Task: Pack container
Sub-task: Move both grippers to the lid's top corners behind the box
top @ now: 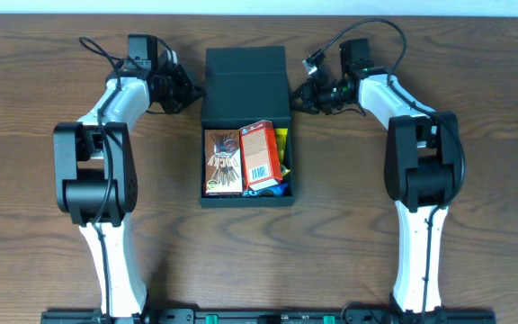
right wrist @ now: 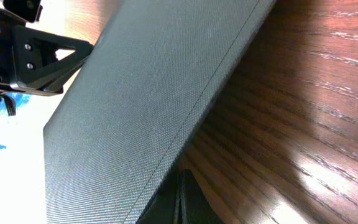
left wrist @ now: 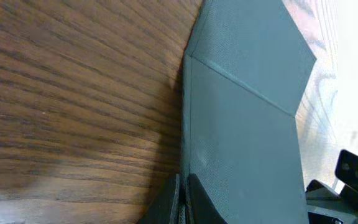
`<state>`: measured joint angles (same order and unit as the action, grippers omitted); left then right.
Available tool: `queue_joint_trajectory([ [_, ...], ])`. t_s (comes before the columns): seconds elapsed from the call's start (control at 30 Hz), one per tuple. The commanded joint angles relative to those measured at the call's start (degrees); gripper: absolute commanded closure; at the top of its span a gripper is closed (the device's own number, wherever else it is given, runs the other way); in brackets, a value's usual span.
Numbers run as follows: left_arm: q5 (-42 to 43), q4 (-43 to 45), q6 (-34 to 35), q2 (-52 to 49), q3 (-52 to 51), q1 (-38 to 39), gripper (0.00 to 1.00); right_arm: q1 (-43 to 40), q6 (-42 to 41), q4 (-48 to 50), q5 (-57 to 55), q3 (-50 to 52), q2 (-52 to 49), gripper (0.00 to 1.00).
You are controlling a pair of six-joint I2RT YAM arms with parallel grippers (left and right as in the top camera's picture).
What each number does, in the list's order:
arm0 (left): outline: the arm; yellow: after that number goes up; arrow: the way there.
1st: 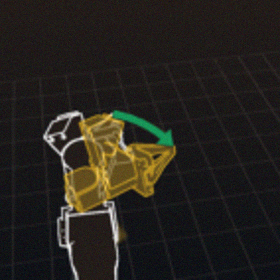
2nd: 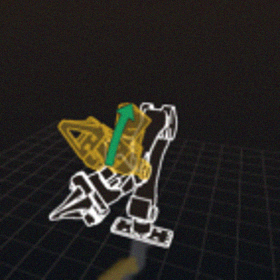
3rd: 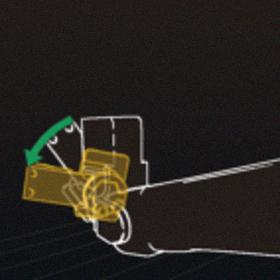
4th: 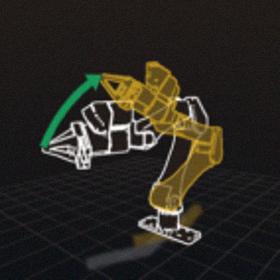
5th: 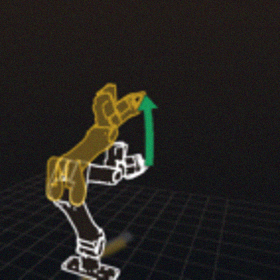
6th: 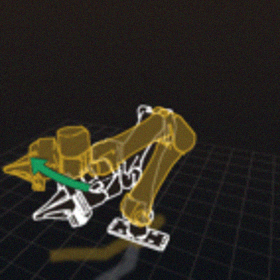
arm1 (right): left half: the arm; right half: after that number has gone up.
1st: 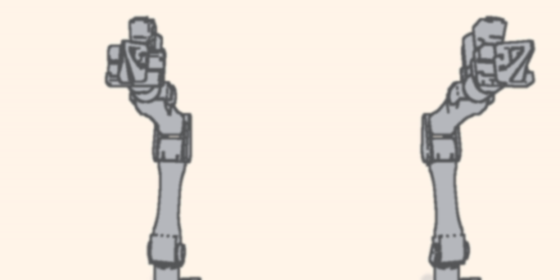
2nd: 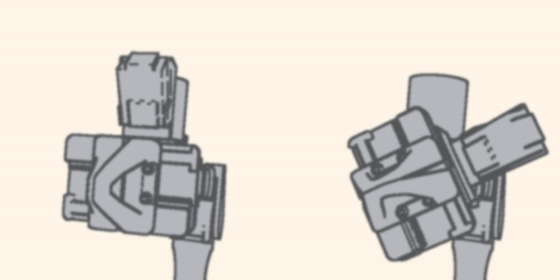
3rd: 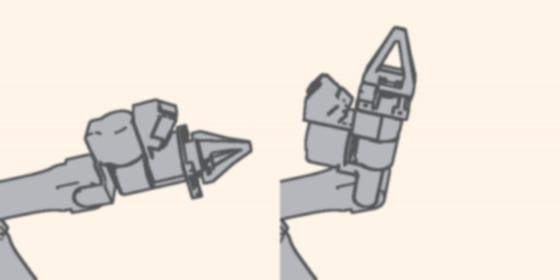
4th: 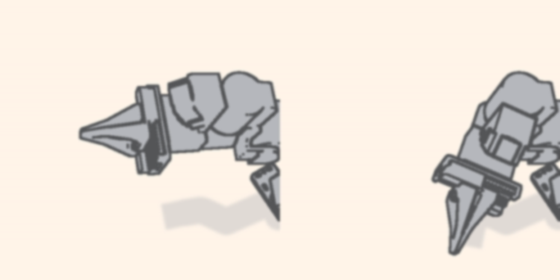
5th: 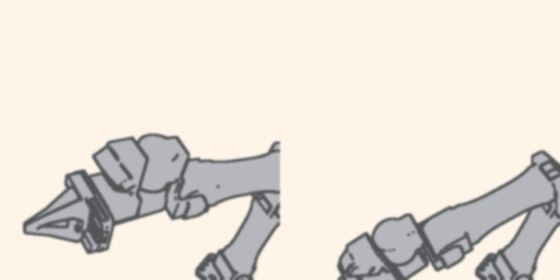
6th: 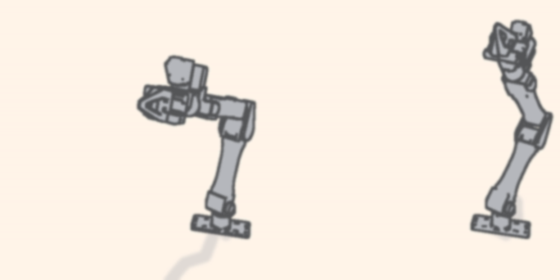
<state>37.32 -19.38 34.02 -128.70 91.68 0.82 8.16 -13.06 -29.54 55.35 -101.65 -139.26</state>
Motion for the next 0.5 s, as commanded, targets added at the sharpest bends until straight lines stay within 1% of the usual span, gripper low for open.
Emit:
queue_joint_trajectory([
  [0.0, -0.7, -1.7, -1.0, -1.9, 0.3, 0.1, 0.94, 0.7, -0.2, 0.2, 3.2, 0.1, -0.3, 0.98],
  [0.2, -0.2, -2.3, -1.0, -2.1, 0.3, -0.1, 0.94, 0.7, -0.2, 0.2, 3.2, 0.1, -0.3, 0.98],
  [0.37, 2.8, -1.4, -1.0, -1.8, 0.3, -2.8, 0.94, 0.7, -0.2, 0.2, 3.2, 0.1, -0.3, 0.99],
  [0.47, 2.7, -2.3, -1.1, -1.7, 0.3, -3.8, 0.94, 0.7, -0.2, 0.2, 3.2, 0.1, -0.3, 0.98],
])
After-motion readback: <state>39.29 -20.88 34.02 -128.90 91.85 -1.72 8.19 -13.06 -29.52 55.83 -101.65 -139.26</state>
